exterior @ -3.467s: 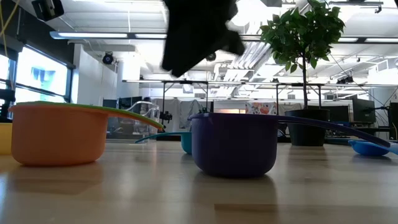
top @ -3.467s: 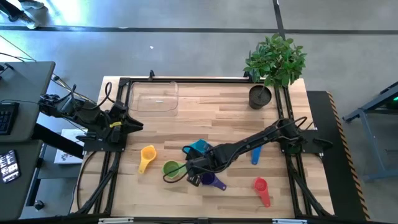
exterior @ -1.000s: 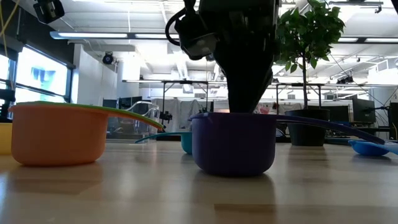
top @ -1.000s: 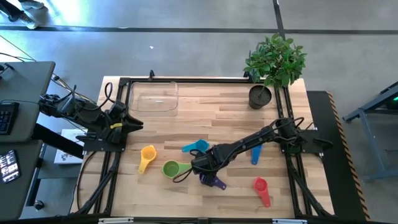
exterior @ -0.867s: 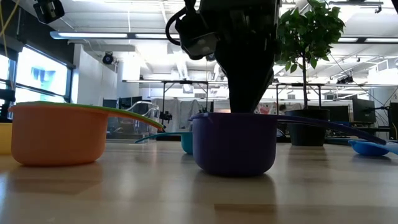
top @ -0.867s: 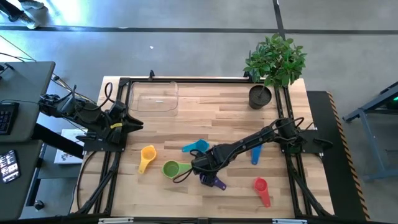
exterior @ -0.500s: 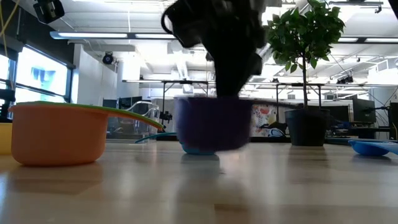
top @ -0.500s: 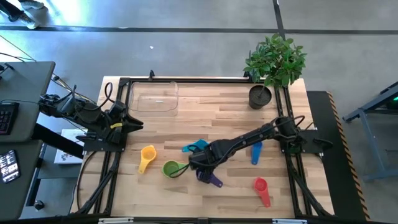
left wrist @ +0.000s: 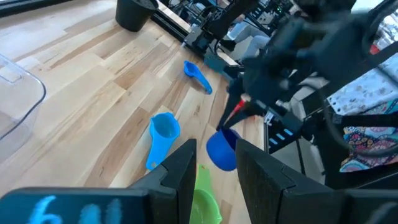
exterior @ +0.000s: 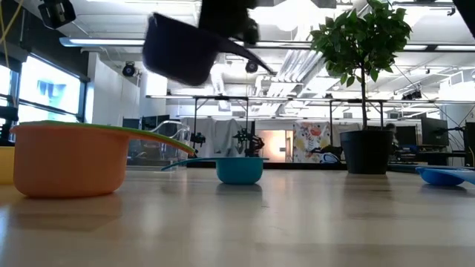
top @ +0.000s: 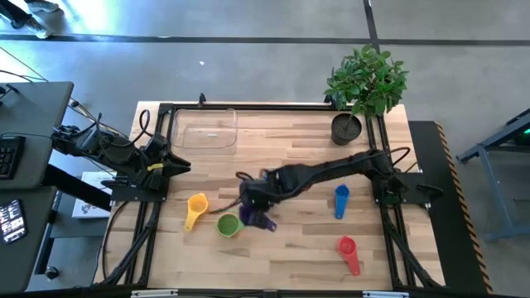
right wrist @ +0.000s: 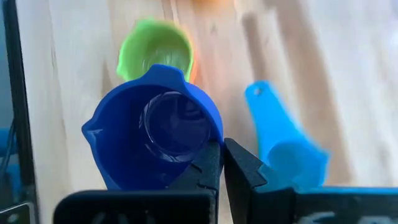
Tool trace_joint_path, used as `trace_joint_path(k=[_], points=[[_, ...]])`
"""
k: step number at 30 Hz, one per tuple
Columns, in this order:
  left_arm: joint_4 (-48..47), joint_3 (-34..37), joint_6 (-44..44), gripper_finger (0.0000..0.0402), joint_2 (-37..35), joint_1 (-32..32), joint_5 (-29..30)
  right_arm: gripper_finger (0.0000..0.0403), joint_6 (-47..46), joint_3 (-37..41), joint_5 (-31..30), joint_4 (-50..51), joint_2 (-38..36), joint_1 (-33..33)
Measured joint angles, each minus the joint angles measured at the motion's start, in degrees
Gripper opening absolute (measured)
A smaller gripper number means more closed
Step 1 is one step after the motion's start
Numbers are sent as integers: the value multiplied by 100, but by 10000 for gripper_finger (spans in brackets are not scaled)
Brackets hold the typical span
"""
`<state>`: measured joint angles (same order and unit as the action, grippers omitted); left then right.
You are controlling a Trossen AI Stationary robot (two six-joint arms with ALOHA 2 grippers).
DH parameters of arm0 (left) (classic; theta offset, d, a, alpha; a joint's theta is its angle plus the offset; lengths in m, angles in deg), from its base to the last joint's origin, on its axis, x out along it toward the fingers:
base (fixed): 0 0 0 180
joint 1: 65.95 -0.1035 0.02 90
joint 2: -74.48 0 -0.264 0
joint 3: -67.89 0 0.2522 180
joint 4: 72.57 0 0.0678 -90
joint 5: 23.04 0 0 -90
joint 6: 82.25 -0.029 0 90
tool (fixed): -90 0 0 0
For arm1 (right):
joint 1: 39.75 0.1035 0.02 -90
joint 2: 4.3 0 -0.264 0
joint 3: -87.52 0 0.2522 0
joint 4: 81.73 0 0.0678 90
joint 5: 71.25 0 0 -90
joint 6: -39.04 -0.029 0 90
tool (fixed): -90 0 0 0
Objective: Nest measuring cups in basket
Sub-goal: Stack the dark blue measuring cup on top of the green measuring cup
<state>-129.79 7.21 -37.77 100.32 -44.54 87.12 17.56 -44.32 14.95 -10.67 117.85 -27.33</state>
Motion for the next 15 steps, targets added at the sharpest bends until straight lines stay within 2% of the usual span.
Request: trace_joint_path(k=[9,15], points=[[0,0,783,101,0,2,5,0,1679,-709,64,-530,0,-523],[0,0,1416,101,0,2,295,0,2532,-1028,139,-950,0,-697]])
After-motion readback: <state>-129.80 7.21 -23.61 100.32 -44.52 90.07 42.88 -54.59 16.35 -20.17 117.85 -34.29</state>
